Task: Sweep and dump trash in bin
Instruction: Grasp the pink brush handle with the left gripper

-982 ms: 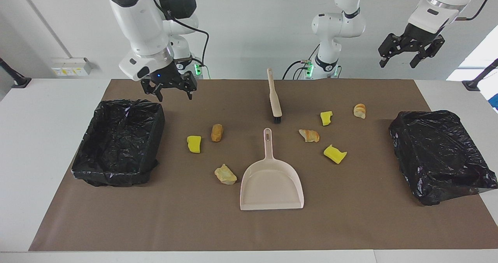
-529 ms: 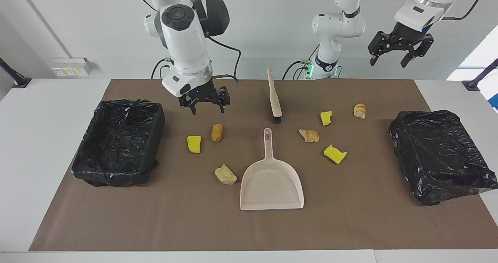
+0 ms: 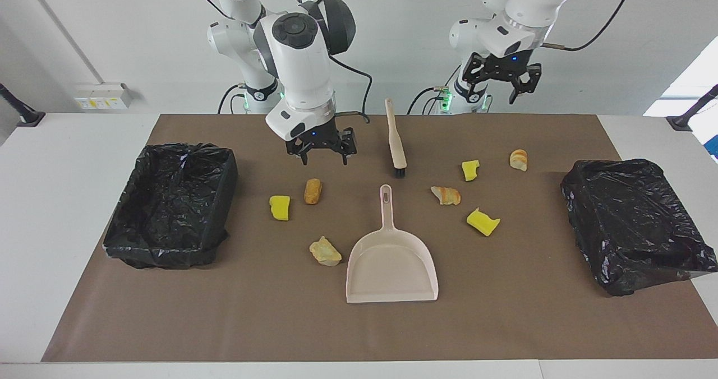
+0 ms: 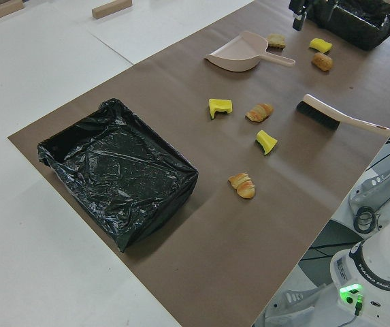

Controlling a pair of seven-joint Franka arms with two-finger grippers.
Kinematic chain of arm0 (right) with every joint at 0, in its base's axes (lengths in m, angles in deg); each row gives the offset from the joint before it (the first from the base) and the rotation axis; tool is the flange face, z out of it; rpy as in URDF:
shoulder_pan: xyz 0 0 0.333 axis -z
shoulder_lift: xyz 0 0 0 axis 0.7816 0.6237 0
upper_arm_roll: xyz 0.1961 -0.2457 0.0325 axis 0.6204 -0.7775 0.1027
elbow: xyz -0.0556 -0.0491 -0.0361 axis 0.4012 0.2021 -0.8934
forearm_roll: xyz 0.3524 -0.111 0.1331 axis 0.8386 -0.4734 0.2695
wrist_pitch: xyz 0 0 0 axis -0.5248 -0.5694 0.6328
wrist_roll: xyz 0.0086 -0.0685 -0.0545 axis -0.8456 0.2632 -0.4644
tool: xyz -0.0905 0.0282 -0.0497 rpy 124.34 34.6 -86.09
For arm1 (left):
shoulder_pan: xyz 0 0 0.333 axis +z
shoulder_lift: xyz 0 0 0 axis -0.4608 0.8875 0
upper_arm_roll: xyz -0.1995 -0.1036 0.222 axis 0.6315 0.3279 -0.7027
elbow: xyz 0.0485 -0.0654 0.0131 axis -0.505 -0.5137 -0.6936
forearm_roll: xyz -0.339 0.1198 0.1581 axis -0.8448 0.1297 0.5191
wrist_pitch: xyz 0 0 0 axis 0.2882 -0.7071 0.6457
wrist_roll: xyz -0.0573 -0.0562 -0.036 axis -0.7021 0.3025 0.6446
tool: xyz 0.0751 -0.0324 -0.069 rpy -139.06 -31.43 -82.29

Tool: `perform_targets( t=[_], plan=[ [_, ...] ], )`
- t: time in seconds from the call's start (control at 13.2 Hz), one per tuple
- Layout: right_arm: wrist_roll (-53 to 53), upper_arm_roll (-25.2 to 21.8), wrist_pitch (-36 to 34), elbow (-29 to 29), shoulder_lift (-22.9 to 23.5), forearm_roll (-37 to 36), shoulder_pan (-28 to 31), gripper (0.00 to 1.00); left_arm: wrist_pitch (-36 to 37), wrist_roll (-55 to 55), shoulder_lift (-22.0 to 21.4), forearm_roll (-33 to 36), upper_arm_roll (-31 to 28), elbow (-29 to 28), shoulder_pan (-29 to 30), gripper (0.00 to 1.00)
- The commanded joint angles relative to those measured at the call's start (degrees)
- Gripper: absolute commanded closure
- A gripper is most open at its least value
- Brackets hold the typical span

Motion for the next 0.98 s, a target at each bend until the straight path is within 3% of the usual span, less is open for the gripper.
perform_targets(
  t=[0.0, 0.23, 0.3, 0.6, 0.91],
  plan=[
    [-0.08, 0.41, 0.16, -0.96, 0.85, -0.13, 0.65, 0.0, -7.75, 6.63, -6.05, -1.61, 6.98, -13.19, 0.17, 0.0],
    [-0.87, 0.41, 0.51, -0.78, 0.85, -0.14, 0.65, 0.0, -10.06, 11.05, -6.49, -10.73, 10.78, -19.89, -0.01, 0.0],
    [-1.48, 0.41, 0.86, -0.78, 0.85, -0.14, 0.74, 0.0, -10.84, 13.06, -7.36, -11.18, 13.23, -22.08, -0.01, 0.0],
    [-3.24, 0.32, 0.95, -0.17, 0.58, 0.04, 1.27, 0.0, -26.02, 24.29, -6.76, -12.33, 25.0, -33.23, -0.36, 0.0],
    [-3.33, 0.32, 1.13, 0.01, 0.49, 0.13, 1.36, 0.0, -32.54, 29.69, -6.32, -16.54, 29.59, -40.18, -0.71, 0.0]
  ],
)
